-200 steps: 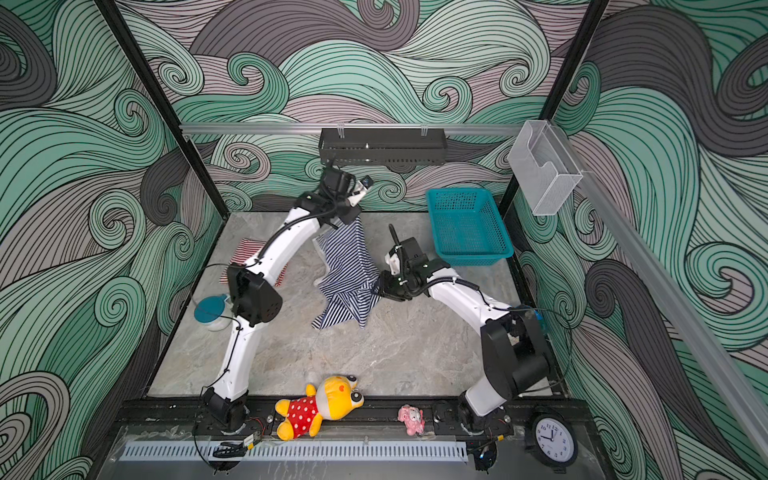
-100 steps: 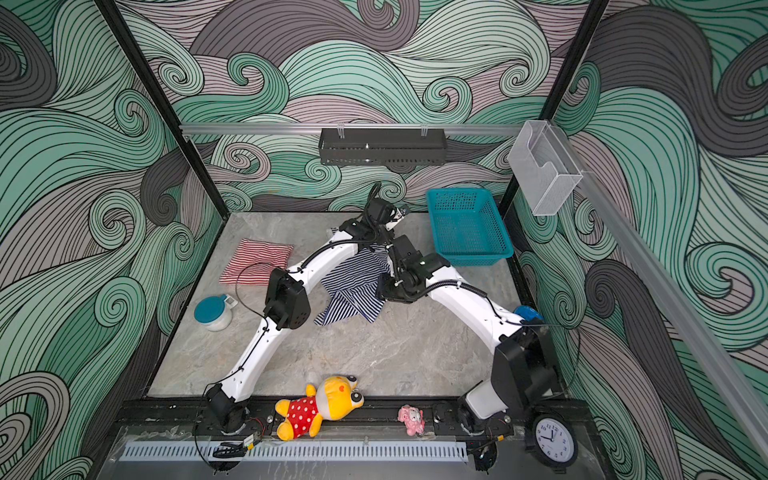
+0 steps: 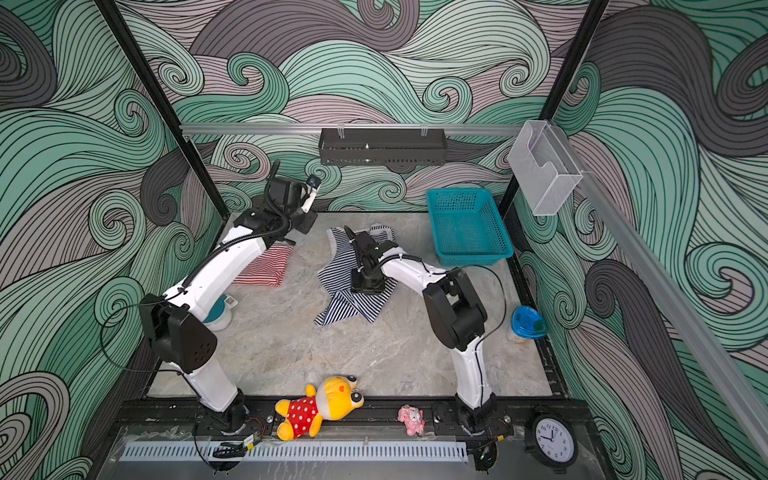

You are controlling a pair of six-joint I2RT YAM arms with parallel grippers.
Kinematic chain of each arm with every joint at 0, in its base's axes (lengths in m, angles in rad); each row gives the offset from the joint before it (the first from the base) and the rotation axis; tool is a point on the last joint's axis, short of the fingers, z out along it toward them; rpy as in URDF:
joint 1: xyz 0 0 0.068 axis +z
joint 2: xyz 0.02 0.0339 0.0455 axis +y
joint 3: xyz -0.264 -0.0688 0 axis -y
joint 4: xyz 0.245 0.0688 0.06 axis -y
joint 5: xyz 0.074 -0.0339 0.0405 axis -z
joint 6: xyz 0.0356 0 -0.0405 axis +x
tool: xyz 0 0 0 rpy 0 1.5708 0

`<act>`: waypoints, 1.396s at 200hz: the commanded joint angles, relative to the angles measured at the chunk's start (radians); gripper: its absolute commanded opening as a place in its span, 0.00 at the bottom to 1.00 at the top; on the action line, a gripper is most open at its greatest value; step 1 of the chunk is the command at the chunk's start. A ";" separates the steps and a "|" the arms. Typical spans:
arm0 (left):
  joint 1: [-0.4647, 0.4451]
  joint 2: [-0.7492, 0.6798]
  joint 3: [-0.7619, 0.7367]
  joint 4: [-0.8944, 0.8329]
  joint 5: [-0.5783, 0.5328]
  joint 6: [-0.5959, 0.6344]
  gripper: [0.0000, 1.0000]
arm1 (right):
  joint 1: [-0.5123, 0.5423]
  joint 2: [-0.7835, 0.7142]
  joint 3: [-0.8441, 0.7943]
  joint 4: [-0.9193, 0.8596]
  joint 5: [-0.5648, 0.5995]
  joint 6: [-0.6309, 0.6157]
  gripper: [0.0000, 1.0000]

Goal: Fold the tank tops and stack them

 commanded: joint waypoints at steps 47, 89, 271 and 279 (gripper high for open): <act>0.012 -0.148 -0.407 -0.112 0.139 -0.079 0.37 | 0.007 0.113 0.120 -0.117 0.037 -0.021 0.43; 0.013 -0.189 -0.539 -0.094 0.204 -0.077 0.36 | 0.005 0.150 0.137 -0.122 0.036 -0.015 0.43; -0.005 -0.010 -0.550 -0.190 0.476 -0.024 0.36 | 0.000 -0.212 -0.046 -0.122 0.060 -0.028 0.00; -0.007 -0.003 -0.541 -0.198 0.517 -0.021 0.36 | -0.004 -0.249 -0.071 -0.114 0.059 -0.023 0.00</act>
